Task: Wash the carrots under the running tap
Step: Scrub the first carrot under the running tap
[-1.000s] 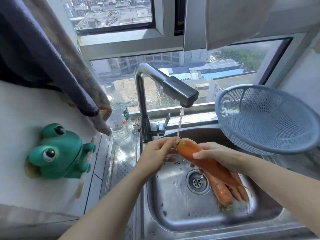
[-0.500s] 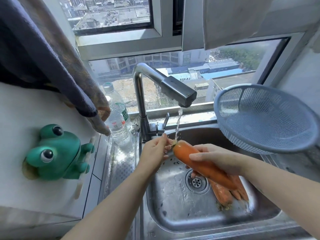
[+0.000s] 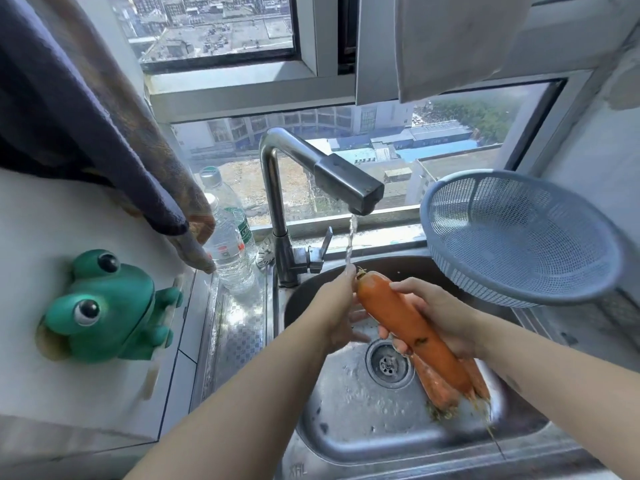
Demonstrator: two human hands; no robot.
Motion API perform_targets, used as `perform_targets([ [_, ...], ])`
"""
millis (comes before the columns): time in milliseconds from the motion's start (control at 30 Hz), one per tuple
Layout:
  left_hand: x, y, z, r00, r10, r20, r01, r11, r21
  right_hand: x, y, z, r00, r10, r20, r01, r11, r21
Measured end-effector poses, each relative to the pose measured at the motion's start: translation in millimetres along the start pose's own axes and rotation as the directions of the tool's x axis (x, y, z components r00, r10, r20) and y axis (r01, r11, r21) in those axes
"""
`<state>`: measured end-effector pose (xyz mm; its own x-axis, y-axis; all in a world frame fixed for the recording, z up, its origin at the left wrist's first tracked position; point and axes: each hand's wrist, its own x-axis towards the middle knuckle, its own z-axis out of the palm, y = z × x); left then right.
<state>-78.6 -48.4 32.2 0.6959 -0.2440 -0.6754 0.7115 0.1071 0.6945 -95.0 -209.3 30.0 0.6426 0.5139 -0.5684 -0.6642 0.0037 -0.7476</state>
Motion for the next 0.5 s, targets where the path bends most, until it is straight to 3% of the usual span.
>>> perform_targets([
  [100, 3.3, -4.5, 4.5, 0.999, -0.036, 0.042, 0.046, 0.958, -0.284, 5.1, -1.5, 9.8, 0.998, 0.039, 0.043, -0.042, 0.997, 0.070],
  [200, 11.6, -14.4, -1.4, 0.997, 0.061, -0.045, -0.073, 0.927, -0.369, 22.2, -2.6, 18.8, 0.994, 0.106, -0.007, -0.105, 0.989, 0.102],
  [300, 10.1, -17.5, -9.1, 0.990, 0.124, -0.073, -0.141, 0.938, -0.316, 40.0, -4.6, 29.1, 0.991, 0.071, -0.110, -0.070, 0.997, 0.010],
  [400, 6.3, -18.1, -15.3, 0.980, 0.197, -0.039, -0.200, 0.963, -0.183, 41.2, -9.4, 41.4, 0.999, 0.038, 0.016, -0.040, 0.983, 0.178],
  [500, 1.0, -17.9, -17.0, 0.959, 0.278, -0.052, -0.280, 0.960, -0.023, 48.9, -11.2, 51.1, 0.998, -0.061, -0.011, 0.062, 0.954, 0.292],
])
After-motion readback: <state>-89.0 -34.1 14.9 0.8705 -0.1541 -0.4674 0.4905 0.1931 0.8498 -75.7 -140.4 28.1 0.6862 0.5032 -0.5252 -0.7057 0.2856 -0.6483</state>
